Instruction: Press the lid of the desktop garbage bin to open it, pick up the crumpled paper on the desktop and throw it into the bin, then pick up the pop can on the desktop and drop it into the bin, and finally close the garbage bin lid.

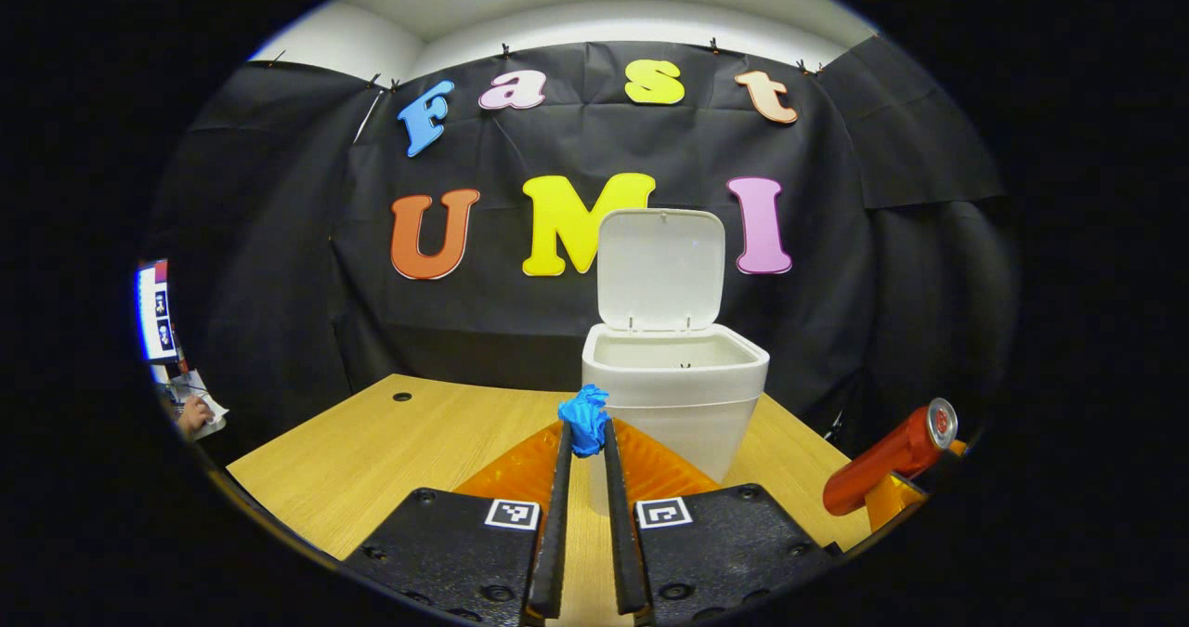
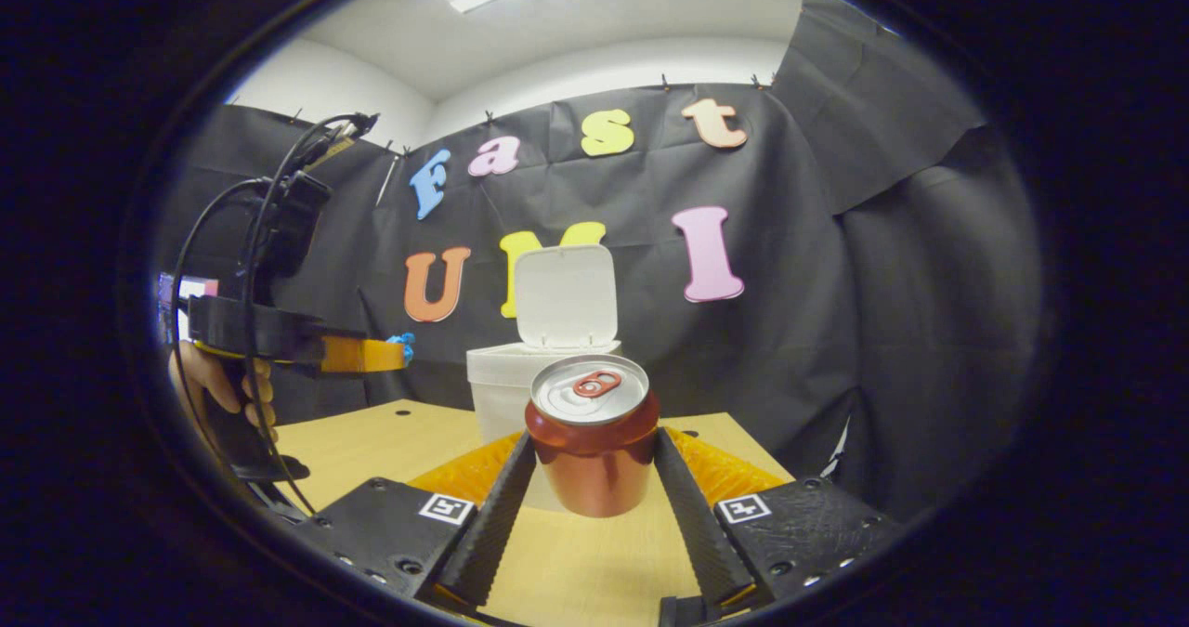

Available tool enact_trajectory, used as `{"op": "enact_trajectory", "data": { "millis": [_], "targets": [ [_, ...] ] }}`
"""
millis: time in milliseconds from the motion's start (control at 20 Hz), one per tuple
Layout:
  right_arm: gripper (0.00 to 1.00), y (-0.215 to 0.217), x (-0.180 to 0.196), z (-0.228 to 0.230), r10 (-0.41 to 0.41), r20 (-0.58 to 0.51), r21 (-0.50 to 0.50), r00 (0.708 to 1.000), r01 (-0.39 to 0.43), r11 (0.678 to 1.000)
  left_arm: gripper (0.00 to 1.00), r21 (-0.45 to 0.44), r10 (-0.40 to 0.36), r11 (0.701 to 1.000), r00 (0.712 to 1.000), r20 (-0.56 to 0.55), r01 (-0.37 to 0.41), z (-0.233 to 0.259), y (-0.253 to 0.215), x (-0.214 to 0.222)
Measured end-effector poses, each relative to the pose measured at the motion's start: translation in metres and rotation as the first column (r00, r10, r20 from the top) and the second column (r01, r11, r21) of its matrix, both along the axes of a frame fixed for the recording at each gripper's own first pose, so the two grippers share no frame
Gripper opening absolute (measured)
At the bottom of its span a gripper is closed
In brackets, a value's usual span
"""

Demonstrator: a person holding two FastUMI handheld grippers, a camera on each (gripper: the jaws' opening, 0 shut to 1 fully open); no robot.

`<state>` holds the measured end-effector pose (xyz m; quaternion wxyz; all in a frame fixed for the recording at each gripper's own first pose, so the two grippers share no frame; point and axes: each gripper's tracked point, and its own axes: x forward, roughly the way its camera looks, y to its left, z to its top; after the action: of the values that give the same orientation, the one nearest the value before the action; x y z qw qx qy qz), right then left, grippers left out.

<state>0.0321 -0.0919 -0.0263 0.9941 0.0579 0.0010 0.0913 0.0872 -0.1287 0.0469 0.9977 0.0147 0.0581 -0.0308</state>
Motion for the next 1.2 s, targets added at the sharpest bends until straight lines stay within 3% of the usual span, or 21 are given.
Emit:
{"op": "enact_trajectory", "data": {
  "millis": [250,450,500,550,650,800,950,1200],
  "targets": [
    [0.8,-0.025,0.011,-0.005,-0.025,-0.013,0.032,1.0,0.026,0.999,0.24,-0.01,-0.103,0.994,0.988,0.111,0.105,0.041,-0.026,0.042],
    [0.8,-0.043,0.02,-0.012,-0.063,-0.047,0.07,0.997,0.066,0.995,0.25,0.006,-0.202,0.979,0.962,0.183,0.205,0.056,-0.06,0.078],
    [0.8,-0.046,0.02,-0.012,-0.073,-0.046,0.072,0.996,0.076,0.995,0.33,0.032,-0.225,0.974,0.957,0.182,0.223,0.055,-0.067,0.087],
    [0.8,-0.049,0.02,-0.009,-0.079,-0.037,0.074,0.996,0.082,0.994,0.28,0.057,-0.225,0.974,0.958,0.178,0.218,0.055,-0.07,0.095],
    [0.8,-0.054,0.018,-0.001,-0.09,-0.014,0.094,0.996,0.091,0.991,0.28,0.087,-0.237,0.971,0.953,0.188,0.224,0.056,-0.079,0.107],
    [0.8,-0.064,0.017,0.0,-0.118,0.001,0.111,0.993,0.117,0.987,0.34,0.139,-0.231,0.969,0.948,0.218,0.204,0.059,-0.091,0.124],
    [0.8,-0.074,0.016,0.003,-0.142,0.005,0.139,0.99,0.14,0.98,0.37,0.2,-0.188,0.968,0.964,0.188,0.15,0.049,-0.093,0.142],
    [0.8,-0.077,0.019,0.002,-0.139,-0.003,0.165,0.99,0.137,0.977,0.39,0.186,-0.147,0.976,0.975,0.168,0.115,0.037,-0.099,0.153]
  ]
}}
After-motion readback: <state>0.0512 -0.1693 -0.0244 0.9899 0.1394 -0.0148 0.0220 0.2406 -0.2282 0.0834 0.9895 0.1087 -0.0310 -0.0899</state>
